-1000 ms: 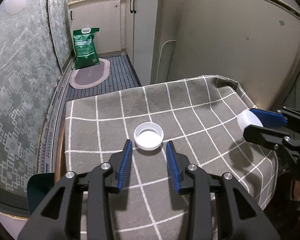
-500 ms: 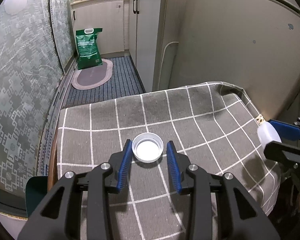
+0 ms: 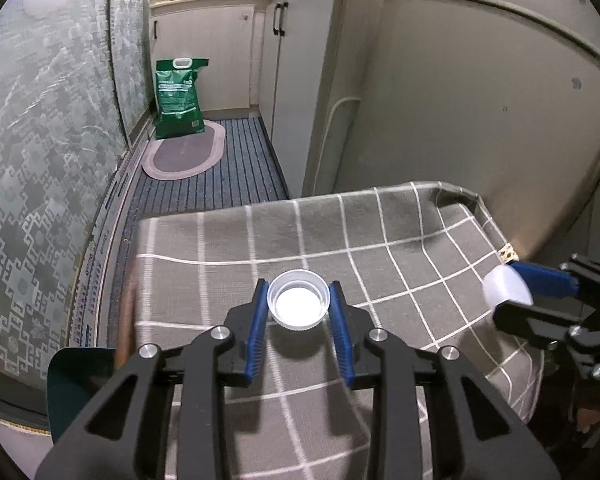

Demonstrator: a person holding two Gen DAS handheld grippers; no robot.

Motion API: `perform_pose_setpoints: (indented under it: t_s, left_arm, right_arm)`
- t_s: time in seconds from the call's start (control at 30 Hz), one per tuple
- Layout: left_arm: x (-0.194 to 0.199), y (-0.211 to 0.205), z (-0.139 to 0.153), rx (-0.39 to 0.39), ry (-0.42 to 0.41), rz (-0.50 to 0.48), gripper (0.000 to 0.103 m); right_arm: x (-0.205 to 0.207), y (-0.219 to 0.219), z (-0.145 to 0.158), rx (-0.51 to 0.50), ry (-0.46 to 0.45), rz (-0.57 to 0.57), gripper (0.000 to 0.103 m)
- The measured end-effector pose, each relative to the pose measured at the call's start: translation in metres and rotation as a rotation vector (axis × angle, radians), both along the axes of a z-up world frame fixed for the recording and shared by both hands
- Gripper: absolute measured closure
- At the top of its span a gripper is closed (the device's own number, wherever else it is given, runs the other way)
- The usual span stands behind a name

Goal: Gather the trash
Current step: 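Carry the white container and white cap over the teal bin with both grippers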

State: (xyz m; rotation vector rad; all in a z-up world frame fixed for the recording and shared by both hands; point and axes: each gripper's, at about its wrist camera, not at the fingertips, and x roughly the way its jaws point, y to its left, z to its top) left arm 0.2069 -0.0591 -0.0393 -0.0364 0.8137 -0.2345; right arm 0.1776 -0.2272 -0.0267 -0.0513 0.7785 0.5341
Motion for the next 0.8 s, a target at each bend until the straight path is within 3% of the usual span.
perform_pose_setpoints:
  t_s: [0.3, 0.8]
  left_arm:
    - [-0.015, 0.047, 0.023, -0.057, -0.033, 0.06, 0.071]
    - [-0.039, 0.116, 0.019, -0.02, -0.019, 0.129, 0.071]
  right_arm:
    - [0.001, 0.036, 0.005, -0.004, -0.007, 0.047, 0.064]
    - [0.006, 0.098, 0.016, 0.011, -0.022, 0.131, 0.064]
